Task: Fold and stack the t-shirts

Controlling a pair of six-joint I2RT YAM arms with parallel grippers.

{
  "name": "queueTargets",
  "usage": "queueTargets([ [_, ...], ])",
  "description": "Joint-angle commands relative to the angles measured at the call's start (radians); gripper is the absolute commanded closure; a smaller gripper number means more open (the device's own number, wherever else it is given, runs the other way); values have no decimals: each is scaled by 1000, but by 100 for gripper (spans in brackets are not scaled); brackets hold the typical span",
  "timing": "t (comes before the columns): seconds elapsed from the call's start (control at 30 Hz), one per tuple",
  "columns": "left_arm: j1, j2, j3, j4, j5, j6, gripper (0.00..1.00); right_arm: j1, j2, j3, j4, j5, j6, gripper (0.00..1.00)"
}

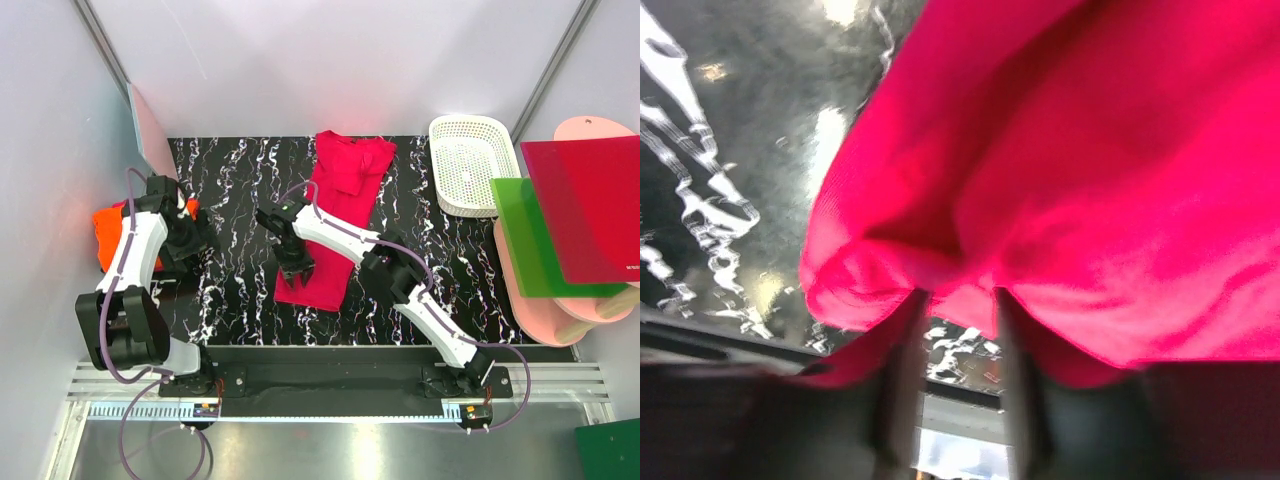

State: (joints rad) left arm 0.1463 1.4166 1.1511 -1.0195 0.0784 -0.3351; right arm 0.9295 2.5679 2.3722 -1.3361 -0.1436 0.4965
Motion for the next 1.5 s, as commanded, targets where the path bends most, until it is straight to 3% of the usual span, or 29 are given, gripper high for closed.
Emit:
queueTargets([
  [0.0,6,8,6,32,24,19,1,11,-118,50,-23,-31,5,42],
  [0.07,6,15,6,32,30,21,1,12,-110,73,-26,-39,5,36],
  [0.17,6,22,7,33,31,22,1,12,-98,133,-35,-40,10,35],
  [0.3,6,30,7,38,31,24,1,15,-74,163,-35,-63,16,39],
  [0.43,6,33,7,38,32,27,1,17,-19,194,-34,-119,19,61],
  [1.0,7,61,30,35,24,30,1,20,87,217,-66,-162,5,65],
  [1.07,7,64,32,36,24,30,1,19,103,223,-64,-165,-3,73],
  [1.1,7,67,35,35,24,31,1,19,104,223,-64,-165,-7,81],
  [1.23,9,70,36,33,23,31,1,19,83,217,-64,-140,-24,96],
  [1.47,10,84,33,38,30,30,1,17,0,154,-80,-106,-26,100],
])
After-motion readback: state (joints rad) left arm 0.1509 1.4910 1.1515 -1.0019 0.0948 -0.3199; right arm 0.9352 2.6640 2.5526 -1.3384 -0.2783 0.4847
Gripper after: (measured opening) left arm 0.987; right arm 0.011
